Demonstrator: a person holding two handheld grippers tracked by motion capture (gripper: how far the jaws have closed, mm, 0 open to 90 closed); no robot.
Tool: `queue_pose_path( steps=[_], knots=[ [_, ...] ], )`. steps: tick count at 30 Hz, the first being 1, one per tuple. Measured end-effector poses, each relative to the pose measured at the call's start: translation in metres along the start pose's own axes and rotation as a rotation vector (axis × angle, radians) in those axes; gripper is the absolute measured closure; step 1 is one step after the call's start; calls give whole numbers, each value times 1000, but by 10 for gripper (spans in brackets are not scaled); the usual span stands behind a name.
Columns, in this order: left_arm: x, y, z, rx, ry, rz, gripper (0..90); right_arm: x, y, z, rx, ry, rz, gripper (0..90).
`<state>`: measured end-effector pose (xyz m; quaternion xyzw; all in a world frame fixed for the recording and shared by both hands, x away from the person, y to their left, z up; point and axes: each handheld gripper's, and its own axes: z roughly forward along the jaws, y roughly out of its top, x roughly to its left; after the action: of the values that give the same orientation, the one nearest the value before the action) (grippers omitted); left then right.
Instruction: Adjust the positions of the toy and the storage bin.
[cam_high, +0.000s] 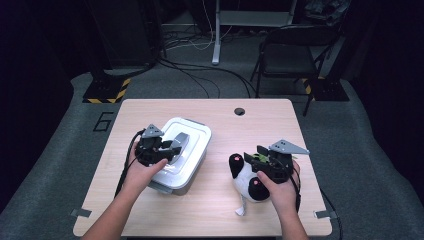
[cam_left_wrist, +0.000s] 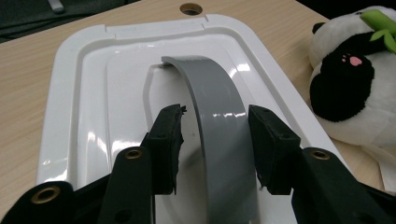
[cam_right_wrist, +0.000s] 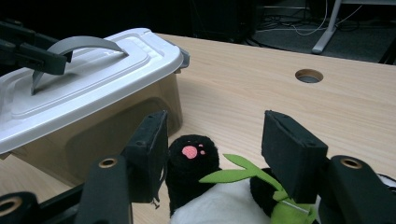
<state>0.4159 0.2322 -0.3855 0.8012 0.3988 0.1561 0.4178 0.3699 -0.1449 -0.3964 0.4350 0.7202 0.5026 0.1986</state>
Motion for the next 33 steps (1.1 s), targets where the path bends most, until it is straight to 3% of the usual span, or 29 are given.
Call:
queue_pose_path(
  steps=[5, 10, 16, 26, 33],
  knots=[
    [-7, 9, 9, -16, 69, 24, 538, -1, -1, 0, 0, -1, 5, 407],
    [-11, 12, 18, -5, 99, 18, 567, -3, -1, -1, 0, -2, 11, 407],
    [-11, 11, 19, -9, 83, 19, 605, -5, -2, -1, -2, -4, 13, 407],
    [-14, 10, 21, -22, -14, 26, 649, -5, -3, 1, 5, -8, 11, 407],
    [-19, 13, 25, -22, -16, 39, 657, -5, -3, 2, 7, -7, 12, 407]
  ],
)
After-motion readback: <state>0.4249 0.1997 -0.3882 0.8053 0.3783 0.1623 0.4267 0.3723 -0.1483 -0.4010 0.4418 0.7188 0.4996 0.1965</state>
